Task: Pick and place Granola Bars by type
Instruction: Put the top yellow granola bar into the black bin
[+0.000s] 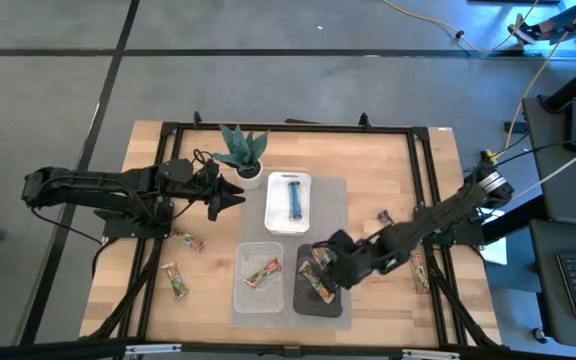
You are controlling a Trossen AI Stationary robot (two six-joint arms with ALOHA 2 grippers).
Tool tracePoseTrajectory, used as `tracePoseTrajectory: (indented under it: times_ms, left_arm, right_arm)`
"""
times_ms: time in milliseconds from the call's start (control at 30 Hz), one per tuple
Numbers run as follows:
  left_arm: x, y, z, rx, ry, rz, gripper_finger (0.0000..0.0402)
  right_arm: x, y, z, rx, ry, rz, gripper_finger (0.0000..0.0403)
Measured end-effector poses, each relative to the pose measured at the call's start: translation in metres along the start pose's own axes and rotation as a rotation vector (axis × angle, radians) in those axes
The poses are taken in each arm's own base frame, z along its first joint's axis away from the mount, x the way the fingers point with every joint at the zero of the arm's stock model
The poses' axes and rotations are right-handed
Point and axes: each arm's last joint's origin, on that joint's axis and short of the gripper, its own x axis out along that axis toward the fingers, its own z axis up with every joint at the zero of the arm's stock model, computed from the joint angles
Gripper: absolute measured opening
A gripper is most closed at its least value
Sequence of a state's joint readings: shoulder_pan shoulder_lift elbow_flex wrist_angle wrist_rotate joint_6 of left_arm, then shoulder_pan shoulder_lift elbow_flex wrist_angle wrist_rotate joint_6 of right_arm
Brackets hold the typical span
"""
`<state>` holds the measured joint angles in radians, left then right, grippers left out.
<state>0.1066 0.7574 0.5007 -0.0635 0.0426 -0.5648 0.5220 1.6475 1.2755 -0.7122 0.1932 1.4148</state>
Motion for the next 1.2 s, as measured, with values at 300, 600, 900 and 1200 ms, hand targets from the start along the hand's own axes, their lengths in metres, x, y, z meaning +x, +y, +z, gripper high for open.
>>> tracePoseTrajectory:
  times_ms: [300, 600, 900, 1200]
  left_arm:
    - [0.000, 0.000, 0.000, -0.024, -0.001, 0.001, 0.0173]
    - [0.000, 0.000, 0.000, -0.024, -0.001, 0.001, 0.0173]
    - [0.000, 0.000, 0.000, -0.040, -0.001, 0.000, 0.0174]
    - [0.000, 0.000, 0.000, -0.051, 0.000, 0.000, 0.0176]
  right_arm:
    - [0.047, 0.002, -0.010, 0.037, 0.026, -0.064, 0.0122]
    - [0.069, -0.001, -0.017, 0.033, 0.122, -0.107, 0.0123]
    - [0.073, 0.000, -0.019, 0.033, 0.165, -0.096, 0.0123]
    - [0.073, 0.002, -0.019, 0.035, 0.155, -0.080, 0.0146]
